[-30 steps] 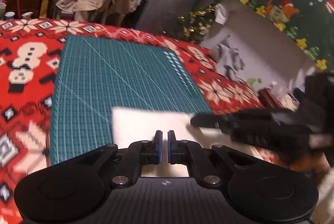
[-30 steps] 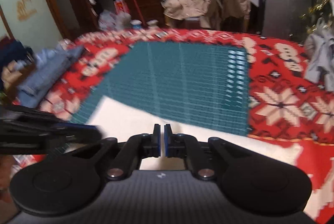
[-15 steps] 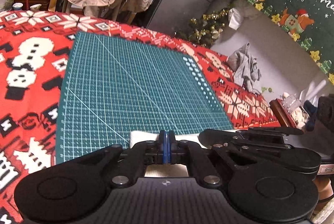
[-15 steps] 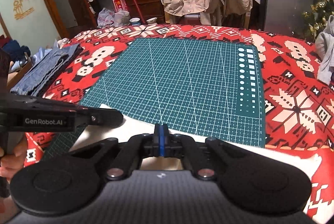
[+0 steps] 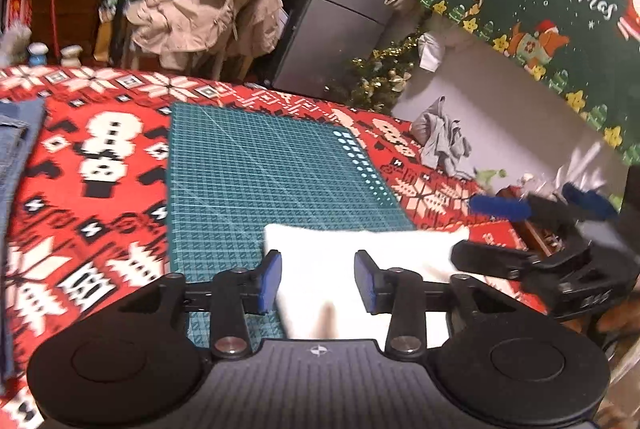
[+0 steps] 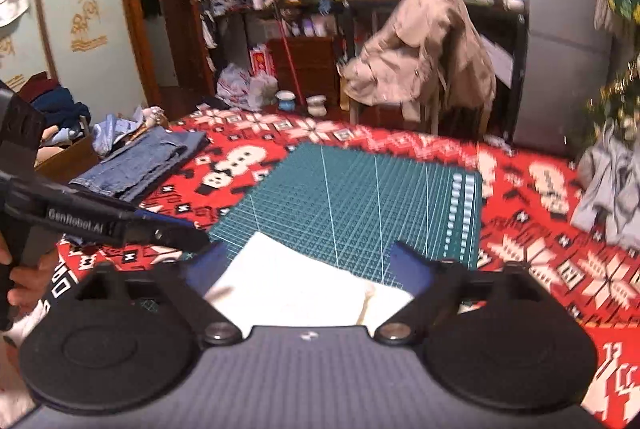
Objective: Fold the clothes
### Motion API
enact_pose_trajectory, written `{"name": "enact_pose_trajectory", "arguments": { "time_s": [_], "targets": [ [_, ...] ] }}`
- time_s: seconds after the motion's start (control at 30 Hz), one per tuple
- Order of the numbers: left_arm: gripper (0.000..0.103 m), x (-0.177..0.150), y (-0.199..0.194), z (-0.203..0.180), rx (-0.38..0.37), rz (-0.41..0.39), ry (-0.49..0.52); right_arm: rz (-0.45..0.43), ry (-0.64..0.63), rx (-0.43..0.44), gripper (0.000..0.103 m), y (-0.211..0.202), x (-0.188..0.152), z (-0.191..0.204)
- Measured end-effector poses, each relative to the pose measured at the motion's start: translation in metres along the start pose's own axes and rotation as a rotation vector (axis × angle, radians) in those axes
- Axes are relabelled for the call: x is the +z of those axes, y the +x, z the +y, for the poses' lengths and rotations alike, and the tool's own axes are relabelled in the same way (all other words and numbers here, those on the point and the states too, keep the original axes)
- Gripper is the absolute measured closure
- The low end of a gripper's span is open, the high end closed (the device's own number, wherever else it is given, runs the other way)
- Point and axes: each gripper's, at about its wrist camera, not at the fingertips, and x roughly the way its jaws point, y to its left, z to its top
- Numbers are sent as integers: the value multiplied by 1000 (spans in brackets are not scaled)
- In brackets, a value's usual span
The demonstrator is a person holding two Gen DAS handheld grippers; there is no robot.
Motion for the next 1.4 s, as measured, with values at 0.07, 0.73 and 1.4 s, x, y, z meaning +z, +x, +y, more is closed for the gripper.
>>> {"name": "enact_pose_trajectory", "arguments": {
  "time_s": [0.07, 0.73, 1.4],
  "targets": [
    [59, -6, -7, -1, 6, -1, -17, -4, -18, 16, 1, -8, 1, 4],
    [96, -51, -9, 12, 87, -22, -521, 207, -145, 103, 94, 67, 2, 43],
    [98, -65, 11, 6, 40, 48, -492, 294, -141, 82, 97, 70, -29, 73]
  ]
}}
